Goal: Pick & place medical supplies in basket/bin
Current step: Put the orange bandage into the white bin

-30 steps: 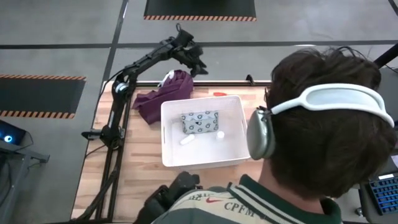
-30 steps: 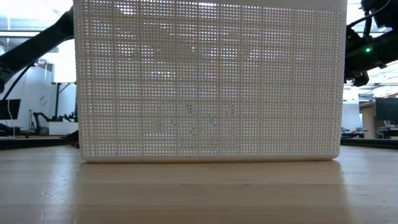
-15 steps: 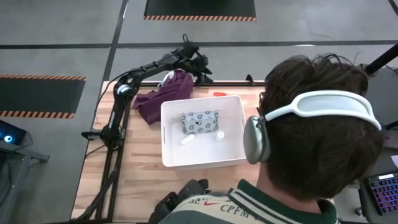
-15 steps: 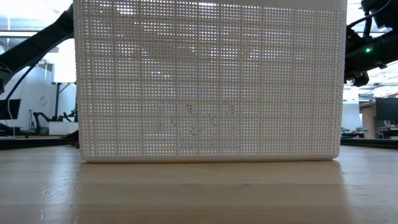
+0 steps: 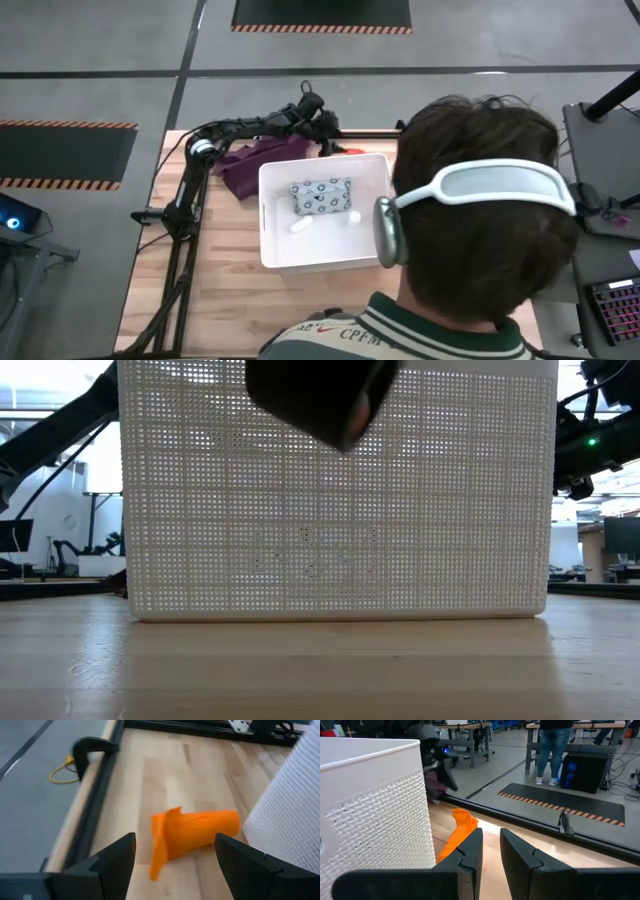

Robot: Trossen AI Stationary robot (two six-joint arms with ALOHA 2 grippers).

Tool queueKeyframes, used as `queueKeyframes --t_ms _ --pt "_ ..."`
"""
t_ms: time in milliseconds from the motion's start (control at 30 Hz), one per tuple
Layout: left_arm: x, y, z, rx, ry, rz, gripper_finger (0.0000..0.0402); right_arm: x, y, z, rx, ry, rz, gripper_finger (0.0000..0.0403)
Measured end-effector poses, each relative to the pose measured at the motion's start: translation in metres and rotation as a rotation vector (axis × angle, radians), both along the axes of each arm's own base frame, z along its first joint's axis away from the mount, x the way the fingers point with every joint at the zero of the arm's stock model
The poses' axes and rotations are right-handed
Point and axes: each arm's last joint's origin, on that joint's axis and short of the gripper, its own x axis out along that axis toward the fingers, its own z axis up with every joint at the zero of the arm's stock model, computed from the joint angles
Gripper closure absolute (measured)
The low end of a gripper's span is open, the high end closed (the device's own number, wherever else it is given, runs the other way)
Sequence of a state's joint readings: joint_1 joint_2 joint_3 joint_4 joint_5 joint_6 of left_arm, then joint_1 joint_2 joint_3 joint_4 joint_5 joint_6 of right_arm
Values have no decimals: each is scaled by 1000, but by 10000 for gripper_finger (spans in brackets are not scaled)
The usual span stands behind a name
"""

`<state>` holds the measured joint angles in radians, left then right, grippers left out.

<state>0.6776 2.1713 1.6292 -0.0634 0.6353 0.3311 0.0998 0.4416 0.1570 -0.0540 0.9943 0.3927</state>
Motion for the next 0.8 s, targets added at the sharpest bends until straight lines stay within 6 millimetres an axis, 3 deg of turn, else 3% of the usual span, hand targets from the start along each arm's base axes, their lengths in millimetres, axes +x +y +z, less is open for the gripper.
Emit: queueKeyframes --t_ms 133,300,467,800 --pt "3 -11 -12 2 24 0 148 0 0 0 0 0 1 344" --pt "8 -11 -18 64 18 64 148 0 0 -1 1 2 5 344" --pt "21 -9 -39 -52 33 45 148 -1 0 -7 1 23 8 344" --pt "48 2 -24 -153 174 11 152 0 0 -6 3 9 7 344"
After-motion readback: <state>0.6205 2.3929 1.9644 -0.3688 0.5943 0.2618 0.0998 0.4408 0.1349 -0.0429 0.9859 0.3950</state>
